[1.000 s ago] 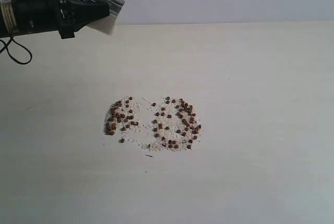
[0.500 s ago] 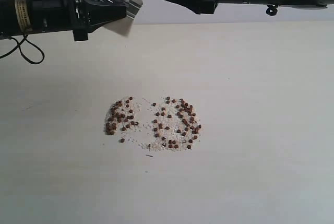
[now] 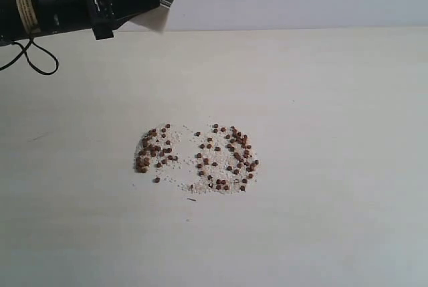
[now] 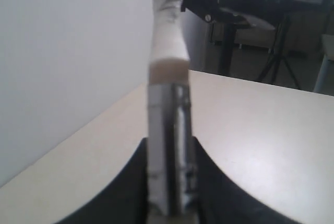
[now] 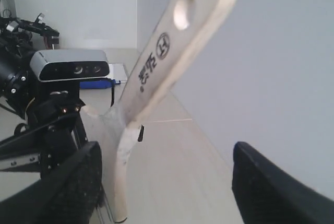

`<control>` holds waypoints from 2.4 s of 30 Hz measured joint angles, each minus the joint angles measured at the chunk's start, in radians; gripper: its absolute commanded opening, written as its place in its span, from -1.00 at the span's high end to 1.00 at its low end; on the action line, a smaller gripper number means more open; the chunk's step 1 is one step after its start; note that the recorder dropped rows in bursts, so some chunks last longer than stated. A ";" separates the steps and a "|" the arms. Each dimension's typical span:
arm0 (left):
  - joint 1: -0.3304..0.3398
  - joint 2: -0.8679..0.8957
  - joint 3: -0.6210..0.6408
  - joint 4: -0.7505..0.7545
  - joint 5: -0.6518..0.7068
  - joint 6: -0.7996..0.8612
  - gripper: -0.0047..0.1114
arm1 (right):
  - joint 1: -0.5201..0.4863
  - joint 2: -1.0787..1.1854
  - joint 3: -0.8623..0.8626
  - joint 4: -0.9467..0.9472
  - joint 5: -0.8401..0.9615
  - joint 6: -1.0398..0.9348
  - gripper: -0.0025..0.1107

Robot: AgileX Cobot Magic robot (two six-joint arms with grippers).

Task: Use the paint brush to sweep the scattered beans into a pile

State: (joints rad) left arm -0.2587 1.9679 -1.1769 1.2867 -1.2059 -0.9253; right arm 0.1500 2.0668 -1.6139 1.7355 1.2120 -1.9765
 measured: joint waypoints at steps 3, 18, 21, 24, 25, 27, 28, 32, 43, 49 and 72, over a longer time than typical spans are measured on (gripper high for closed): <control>0.000 -0.003 -0.011 -0.002 0.000 0.030 0.92 | 0.000 0.000 -0.034 0.000 0.000 0.053 -0.19; 0.000 0.004 -0.087 -0.023 0.000 0.123 0.92 | 0.066 -0.002 -0.049 0.001 0.002 0.171 -0.19; 0.004 0.008 -0.087 -0.023 0.000 0.145 0.92 | 0.066 -0.009 -0.049 0.001 0.002 0.183 -0.19; 0.022 0.012 -0.087 -0.023 0.000 0.151 0.92 | 0.070 -0.018 -0.049 0.001 0.002 0.190 -0.19; 0.030 0.015 -0.087 -0.023 0.000 0.151 0.92 | 0.073 -0.022 -0.049 0.001 0.002 0.190 -0.19; 0.046 0.027 -0.087 -0.023 0.000 0.153 0.92 | 0.078 -0.032 -0.049 0.001 0.002 0.190 -0.19; 0.055 0.029 -0.087 -0.023 0.000 0.153 0.92 | 0.082 -0.037 -0.049 0.001 0.002 0.192 -0.19; 0.069 0.031 -0.087 -0.025 0.000 0.148 0.92 | 0.102 -0.043 -0.050 0.003 0.002 0.192 -0.19; 0.068 0.033 -0.087 -0.023 0.000 0.145 0.92 | 0.127 -0.045 -0.050 0.003 0.002 0.186 -0.19; 0.068 0.033 -0.087 -0.023 0.000 0.136 0.92 | 0.116 -0.041 -0.050 0.003 0.004 0.180 -0.19; -0.001 0.025 -0.087 0.022 0.000 0.108 0.92 | 0.075 0.010 -0.110 0.000 0.002 0.181 -0.19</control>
State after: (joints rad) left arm -0.2594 1.9931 -1.2639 1.3091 -1.2059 -0.8175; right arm 0.2255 2.0773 -1.7235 1.7355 1.2144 -1.7957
